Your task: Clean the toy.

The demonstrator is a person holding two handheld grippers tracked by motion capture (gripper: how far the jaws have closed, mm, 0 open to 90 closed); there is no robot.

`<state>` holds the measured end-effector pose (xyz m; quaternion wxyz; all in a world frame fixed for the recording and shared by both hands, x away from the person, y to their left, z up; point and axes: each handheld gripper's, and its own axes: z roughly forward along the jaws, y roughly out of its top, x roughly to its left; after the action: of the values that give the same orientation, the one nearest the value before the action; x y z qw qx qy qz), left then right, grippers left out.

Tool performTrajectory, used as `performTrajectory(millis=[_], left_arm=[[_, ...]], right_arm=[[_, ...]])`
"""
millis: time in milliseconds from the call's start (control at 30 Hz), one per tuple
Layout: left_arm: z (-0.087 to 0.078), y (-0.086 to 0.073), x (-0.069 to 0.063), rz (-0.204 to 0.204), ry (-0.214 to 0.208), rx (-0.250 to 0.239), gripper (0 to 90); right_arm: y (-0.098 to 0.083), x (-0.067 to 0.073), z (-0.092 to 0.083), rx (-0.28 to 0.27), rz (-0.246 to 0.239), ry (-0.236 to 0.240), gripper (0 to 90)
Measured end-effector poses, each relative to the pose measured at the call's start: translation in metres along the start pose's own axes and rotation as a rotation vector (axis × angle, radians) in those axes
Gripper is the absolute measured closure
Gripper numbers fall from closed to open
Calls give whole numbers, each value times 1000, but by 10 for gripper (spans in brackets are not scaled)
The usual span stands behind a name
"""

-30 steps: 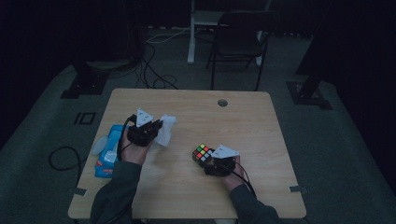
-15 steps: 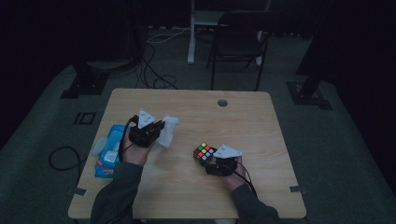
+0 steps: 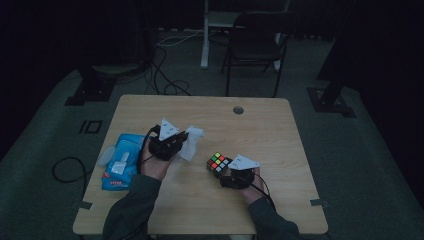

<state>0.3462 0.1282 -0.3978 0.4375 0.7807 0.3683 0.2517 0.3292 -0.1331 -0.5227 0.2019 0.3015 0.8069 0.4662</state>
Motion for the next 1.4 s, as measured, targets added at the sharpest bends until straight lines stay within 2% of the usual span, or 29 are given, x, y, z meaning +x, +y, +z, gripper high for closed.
performTrajectory(millis=[367,667,933,1133,1267,1400], left_arm=[[11,10,-26,45,-64,-6,880],[24,13,-47,64,-124,-7,880],[23,30,-56,72,-150,-50,880],[23,35,-63,72,-172,-71,880],[25,33,-64,70,-173,-63,880],[38,17,-57,21,-180,-25,880]], right_arm=[[1,3,1,4,-6,10,348],[1,3,1,8,-7,13,348],[0,4,3,12,-7,23,348],[-1,3,4,17,-1,22,348],[-1,3,2,9,2,20,348],[1,1,-1,-6,3,13,348]])
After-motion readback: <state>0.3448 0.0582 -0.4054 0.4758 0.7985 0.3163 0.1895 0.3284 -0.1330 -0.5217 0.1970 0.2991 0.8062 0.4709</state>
